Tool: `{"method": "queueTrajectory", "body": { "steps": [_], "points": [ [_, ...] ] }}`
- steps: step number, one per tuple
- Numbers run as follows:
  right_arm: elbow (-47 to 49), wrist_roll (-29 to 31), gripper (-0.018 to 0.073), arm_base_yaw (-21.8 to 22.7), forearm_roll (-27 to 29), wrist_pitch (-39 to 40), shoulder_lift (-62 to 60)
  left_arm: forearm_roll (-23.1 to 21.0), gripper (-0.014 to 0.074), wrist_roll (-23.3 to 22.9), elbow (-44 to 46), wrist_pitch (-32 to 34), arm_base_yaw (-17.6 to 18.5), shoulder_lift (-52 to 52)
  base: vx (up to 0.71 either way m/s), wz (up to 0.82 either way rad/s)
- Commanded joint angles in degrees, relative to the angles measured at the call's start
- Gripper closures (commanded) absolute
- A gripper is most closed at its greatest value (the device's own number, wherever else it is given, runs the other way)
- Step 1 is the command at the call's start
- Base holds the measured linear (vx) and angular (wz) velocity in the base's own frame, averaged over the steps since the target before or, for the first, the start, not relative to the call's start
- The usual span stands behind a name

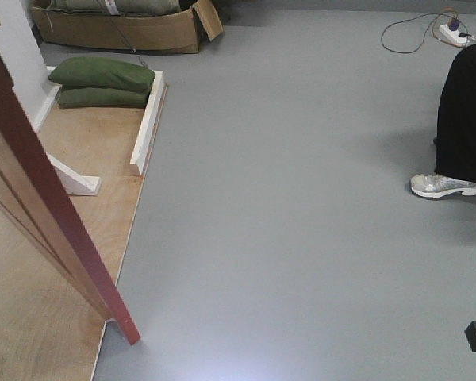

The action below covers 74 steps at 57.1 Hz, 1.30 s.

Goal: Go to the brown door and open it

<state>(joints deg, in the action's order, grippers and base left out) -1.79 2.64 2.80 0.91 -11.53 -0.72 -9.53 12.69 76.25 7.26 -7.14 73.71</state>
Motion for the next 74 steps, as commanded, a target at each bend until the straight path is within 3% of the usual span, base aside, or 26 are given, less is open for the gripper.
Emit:
{"method": "queueTrajectory", "body": {
  "steps": [1,12,74],
  "points": [
    [-0.21,0.31,0.0559,0.27,-0.34,4.33,-0.67,1.21,0.0603,-0.06,1.81,4.3,1.87,-0.29,0.0,0.0],
    [-0.21,0.31,0.0559,0.27,-0.34,4.32,-0.62,7.45,0.0603,-0.06,1.81,3.58,3.42,1.2,0.0,0.0],
    [-0.21,0.31,0.0559,0.27,-0.34,4.55,-0.63,7.38,0.0603,-0.06,1.81,1.71,3.57,1.39,0.0,0.0]
  ]
}}
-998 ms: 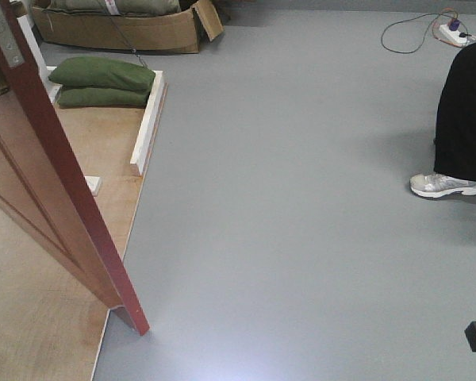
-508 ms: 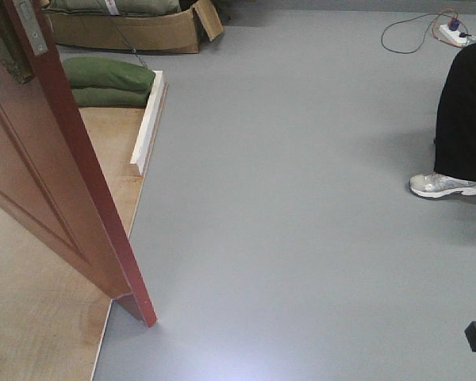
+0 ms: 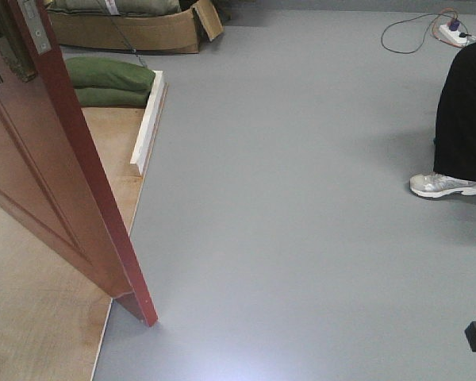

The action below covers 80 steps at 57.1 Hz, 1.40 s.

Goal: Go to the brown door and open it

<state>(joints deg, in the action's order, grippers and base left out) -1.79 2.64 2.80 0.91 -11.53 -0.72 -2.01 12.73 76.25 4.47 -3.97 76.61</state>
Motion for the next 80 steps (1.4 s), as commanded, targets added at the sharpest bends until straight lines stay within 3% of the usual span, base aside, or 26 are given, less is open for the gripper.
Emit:
{"method": "queueTrajectory", "body": {
  "steps": [1,80],
  "points": [
    [-0.21,0.31,0.0559,0.27,-0.34,4.55,-0.63,-0.15,0.0603,-0.1,1.81,4.5,0.4,-1.5,0.0,0.0],
    [-0.21,0.31,0.0559,0.27,-0.34,4.33,-0.63,-0.15,0.0603,-0.1,1.81,4.5,0.4,-1.5,0.04,-0.01]
  ]
}}
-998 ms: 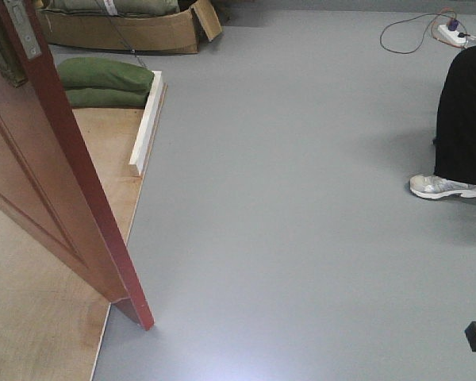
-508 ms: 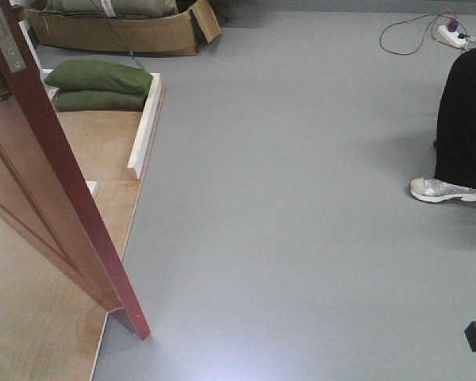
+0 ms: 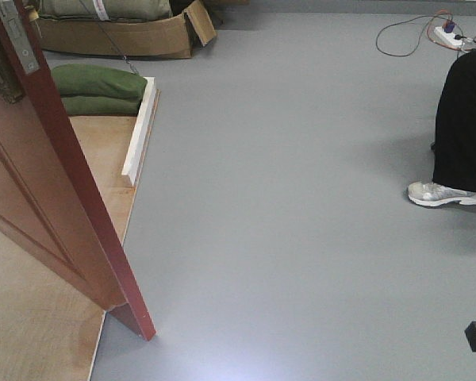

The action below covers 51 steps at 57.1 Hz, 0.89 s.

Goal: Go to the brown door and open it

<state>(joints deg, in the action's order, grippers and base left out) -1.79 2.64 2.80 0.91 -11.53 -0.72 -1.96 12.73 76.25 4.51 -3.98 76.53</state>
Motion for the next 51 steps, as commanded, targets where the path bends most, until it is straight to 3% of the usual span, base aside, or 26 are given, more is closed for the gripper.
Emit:
{"method": "queueTrajectory", "body": {
  "steps": [1,51],
  "points": [
    [-0.21,0.31,0.0559,0.27,-0.34,4.33,-0.63,-0.19,0.0603,-0.1,1.81,4.45,0.41,-1.42,0.08,-0.03],
    [-0.21,0.31,0.0559,0.27,-0.34,4.54,-0.63,-0.19,0.0603,-0.15,1.81,4.45,0.41,-1.42,0.1,-0.04]
  ]
}}
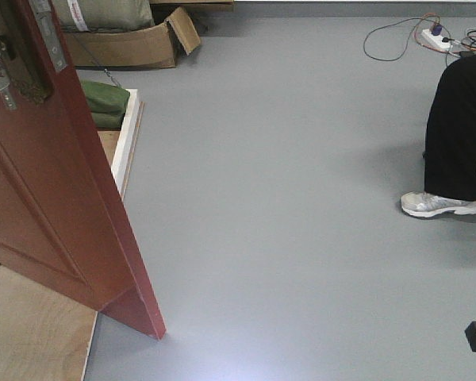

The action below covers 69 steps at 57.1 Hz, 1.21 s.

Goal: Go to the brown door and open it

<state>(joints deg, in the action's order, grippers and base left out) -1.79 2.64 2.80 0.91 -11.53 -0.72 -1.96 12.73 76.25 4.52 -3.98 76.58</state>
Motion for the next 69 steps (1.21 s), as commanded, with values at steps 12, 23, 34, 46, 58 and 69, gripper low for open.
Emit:
{"method": "queueTrajectory", "body": {
  "steps": [12,23,34,46,58,69],
  "points": [
    [-0.21,0.31,0.0559,0.27,-0.34,4.48,-0.63,-0.19,0.0603,-0.15,1.81,4.44,0.41,-1.47,0.11,0.01],
    [-0.21,0.31,0.0559,0.27,-0.34,4.48,-0.63,-0.19,0.0603,-0.15,1.81,4.44,0.41,-1.47,0.11,-0.01],
    [-0.21,0.31,0.0559,0.27,-0.34,4.48,-0.63,-0.19,0.0603,-0.15,1.81,4.44,0.41,-1.47,0.11,-0.01],
    [-0.21,0.31,0.0559,0.27,-0.34,4.48,-0.63,-0.19,0.0603,-0.15,1.81,4.44,0.41,-1.47,0.12,-0.01],
    [-0.21,0.31,0.0559,0.27,-0.34,4.48,-0.63,-0.19,0.0603,-0.15,1.81,4.44,0.41,-1.47,0.14,0.0],
    [-0.21,0.31,0.0559,0.27,-0.34,4.48,-0.63,-0.19,0.0603,-0.15,1.81,4.44,0.41,-1.47,0.16,0.01]
  ]
}}
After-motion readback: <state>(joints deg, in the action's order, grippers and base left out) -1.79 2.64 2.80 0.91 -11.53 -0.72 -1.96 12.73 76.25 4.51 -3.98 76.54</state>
